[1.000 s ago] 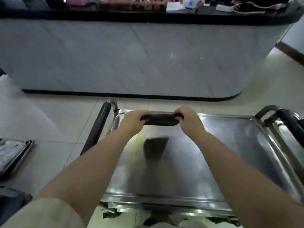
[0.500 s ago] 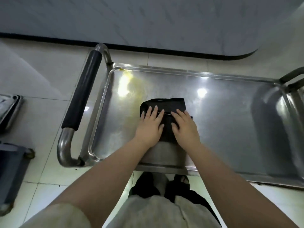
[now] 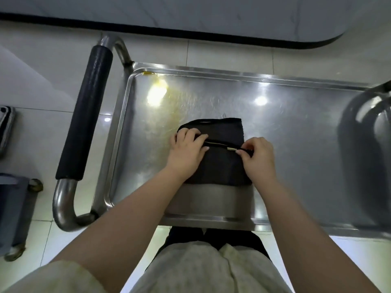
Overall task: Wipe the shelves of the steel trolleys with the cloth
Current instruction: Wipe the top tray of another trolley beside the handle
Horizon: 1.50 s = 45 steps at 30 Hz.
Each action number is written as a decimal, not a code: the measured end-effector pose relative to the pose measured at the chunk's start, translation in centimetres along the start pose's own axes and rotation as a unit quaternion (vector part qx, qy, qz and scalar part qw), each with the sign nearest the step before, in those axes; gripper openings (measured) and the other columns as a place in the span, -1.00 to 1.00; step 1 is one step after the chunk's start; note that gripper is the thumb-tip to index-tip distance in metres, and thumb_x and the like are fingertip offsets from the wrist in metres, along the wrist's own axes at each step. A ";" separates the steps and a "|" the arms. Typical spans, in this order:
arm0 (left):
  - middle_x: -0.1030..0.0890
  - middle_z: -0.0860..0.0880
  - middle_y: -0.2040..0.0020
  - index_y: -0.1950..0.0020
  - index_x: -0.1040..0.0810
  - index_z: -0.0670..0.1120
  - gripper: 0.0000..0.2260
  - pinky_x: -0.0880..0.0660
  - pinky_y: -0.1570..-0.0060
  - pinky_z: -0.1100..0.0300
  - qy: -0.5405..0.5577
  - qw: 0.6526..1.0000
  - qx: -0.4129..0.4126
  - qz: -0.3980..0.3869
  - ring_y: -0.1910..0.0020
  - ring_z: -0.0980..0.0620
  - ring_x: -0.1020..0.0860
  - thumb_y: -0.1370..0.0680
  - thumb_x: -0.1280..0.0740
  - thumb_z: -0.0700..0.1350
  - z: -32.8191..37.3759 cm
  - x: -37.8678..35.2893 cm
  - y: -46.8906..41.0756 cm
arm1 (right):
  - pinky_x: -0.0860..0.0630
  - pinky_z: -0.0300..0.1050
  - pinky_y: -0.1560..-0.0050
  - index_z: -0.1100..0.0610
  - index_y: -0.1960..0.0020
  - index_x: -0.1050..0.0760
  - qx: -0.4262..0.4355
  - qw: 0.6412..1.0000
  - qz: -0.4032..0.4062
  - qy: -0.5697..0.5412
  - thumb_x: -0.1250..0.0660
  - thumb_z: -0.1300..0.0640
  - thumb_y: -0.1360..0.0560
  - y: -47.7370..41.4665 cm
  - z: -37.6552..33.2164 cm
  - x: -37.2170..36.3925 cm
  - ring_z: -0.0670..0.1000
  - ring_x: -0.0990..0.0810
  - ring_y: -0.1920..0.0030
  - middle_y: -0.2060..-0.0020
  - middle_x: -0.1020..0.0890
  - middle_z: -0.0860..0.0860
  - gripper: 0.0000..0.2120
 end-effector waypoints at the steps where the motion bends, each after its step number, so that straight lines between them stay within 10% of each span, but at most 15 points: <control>1: -0.51 0.01 -0.22 -0.21 -0.58 0.03 -0.76 -0.11 -0.25 0.01 0.020 1.000 -0.002 0.014 -0.29 -0.08 -0.36 -0.59 -0.30 0.06 -0.2 0.4 -0.1 | -0.40 -0.26 0.06 0.02 0.19 -0.44 0.002 0.999 -0.017 -0.028 -0.45 0.24 -0.46 -0.3 -0.2 0.4 0.03 -0.51 0.07 0.18 -0.49 -0.06 -0.79; 8: -0.59 0.12 0.05 0.00 -0.57 0.04 -0.95 -0.22 -0.24 -0.08 0.107 0.988 0.040 0.101 -0.10 0.07 -0.42 -0.56 -0.35 -0.02 -1.2 3.8 -2.7 | -0.37 -0.48 0.11 -0.08 0.13 -0.44 0.037 0.991 -0.054 -0.117 -0.38 0.18 -0.51 -3.8 -2.5 2.7 -0.28 -0.52 0.10 0.16 -0.56 -0.26 -0.81; 12: -0.39 -0.04 -0.43 -0.41 -0.41 0.06 -0.66 0.00 -0.44 -0.17 0.023 0.994 0.109 0.000 -0.47 -0.08 -0.21 -0.63 -0.21 0.01 -0.2 2.0 -4.0 | -0.34 0.02 -0.25 0.08 -0.25 -0.51 0.101 0.989 -0.036 0.098 -0.36 0.11 -0.52 -5.6 -3.6 0.4 0.12 -0.41 -0.29 -0.24 -0.52 0.02 -0.70; 17: 0.11 -0.09 -0.61 -0.61 0.03 0.10 -0.48 0.19 -0.47 -0.26 -0.052 0.991 0.100 -0.070 -0.58 -0.12 0.15 -0.65 0.06 0.14 2.6 -2.2 0.2 | 0.05 0.32 -0.49 -0.09 -0.57 -0.12 0.160 0.951 -0.118 0.237 -0.09 -0.15 -0.62 -0.6 -1.6 -4.0 0.28 0.08 -0.55 -0.58 -0.07 0.03 -0.46; 26: 0.12 -0.03 -0.62 -0.60 0.10 0.17 -0.48 0.35 -0.44 -0.19 -0.072 0.991 0.089 -0.063 -0.57 -0.09 0.19 -0.64 0.14 0.19 0.0 -1.9 -7.9 | 0.34 0.42 -0.40 -0.34 -0.49 0.31 0.122 0.933 -0.134 0.309 0.30 -0.31 -0.56 -9.8 -1.8 -5.4 0.19 0.32 -0.54 -0.58 0.17 -0.10 -0.48; 45: 0.11 0.00 -0.61 -0.60 0.01 0.16 -0.53 0.30 -0.49 -0.09 0.020 0.989 0.143 0.015 -0.56 -0.03 0.24 -0.68 0.03 0.08 -6.2 2.3 -8.0 | 0.38 0.40 -0.39 -0.24 -0.56 0.20 0.145 0.937 -0.115 0.295 0.14 -0.27 -0.59 -11.5 -4.6 -6.0 0.26 0.35 -0.52 -0.58 0.22 -0.05 -0.43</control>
Point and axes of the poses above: each hand's wrist, its own y-axis away from the middle knuckle, its own x-axis out of the back of the hand, z = x × y, the point moved 3 cm from there along -y, towards the middle knuckle
